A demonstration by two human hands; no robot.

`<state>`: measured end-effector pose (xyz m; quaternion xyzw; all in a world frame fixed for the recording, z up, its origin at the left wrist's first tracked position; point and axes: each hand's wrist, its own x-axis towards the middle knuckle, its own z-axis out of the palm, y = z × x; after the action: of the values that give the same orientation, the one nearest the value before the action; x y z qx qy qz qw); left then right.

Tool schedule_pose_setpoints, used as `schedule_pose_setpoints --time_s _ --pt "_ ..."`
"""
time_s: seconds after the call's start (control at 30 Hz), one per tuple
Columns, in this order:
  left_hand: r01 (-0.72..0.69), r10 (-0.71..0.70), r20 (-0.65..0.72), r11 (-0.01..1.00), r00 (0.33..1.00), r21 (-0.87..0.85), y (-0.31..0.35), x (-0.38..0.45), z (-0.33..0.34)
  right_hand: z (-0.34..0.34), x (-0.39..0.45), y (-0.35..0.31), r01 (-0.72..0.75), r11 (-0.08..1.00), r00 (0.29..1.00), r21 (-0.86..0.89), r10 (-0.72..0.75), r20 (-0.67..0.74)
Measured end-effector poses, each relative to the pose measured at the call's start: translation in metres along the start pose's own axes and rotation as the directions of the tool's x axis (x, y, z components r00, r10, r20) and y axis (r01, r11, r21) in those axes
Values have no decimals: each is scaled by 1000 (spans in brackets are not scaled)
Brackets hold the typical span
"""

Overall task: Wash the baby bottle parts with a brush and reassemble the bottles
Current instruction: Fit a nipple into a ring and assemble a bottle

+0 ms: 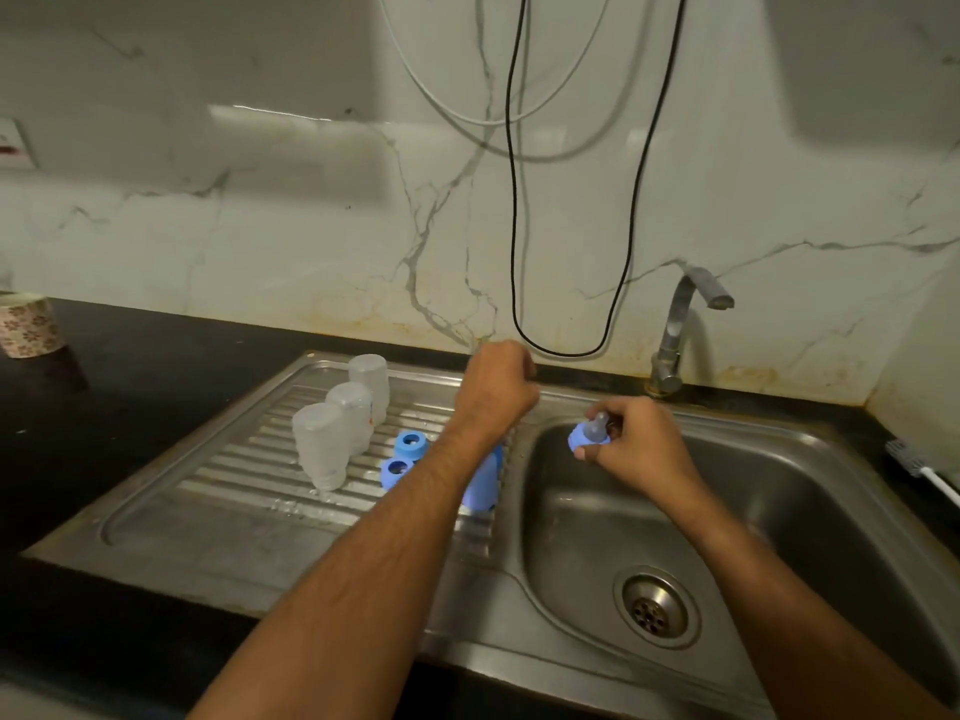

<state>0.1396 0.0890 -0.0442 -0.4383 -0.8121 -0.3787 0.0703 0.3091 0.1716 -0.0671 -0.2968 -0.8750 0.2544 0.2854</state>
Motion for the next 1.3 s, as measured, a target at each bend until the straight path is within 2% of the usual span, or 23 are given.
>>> schedule_pose_setpoints --time_s 0.07,0.23,0.43,0.63,0.8,1.1,1.3 --pt "32 -33 16 997 999 75 -20 12 -22 8 5 -13 14 1000 1000 13 -14 5" --pt "117 -106 -52 948 993 297 -65 36 -65 25 15 -29 37 999 999 3 -37 4" --pt "214 -230 -26 853 973 476 -104 51 -81 40 22 -32 39 998 999 -47 -39 8" --pt "289 -357 39 812 933 507 -125 60 -79 45 29 -27 31 998 999 -55 -30 23" --pt "294 -385 82 809 919 508 -127 62 -75 43 29 -22 22 999 999 -38 -20 34" --pt "274 -333 27 817 942 508 -119 67 -70 37 23 -11 -23 999 999 -43 25 38" --pt "229 -245 -30 846 969 482 -77 69 -78 21 17 0 -41 999 999 -14 41 -4"
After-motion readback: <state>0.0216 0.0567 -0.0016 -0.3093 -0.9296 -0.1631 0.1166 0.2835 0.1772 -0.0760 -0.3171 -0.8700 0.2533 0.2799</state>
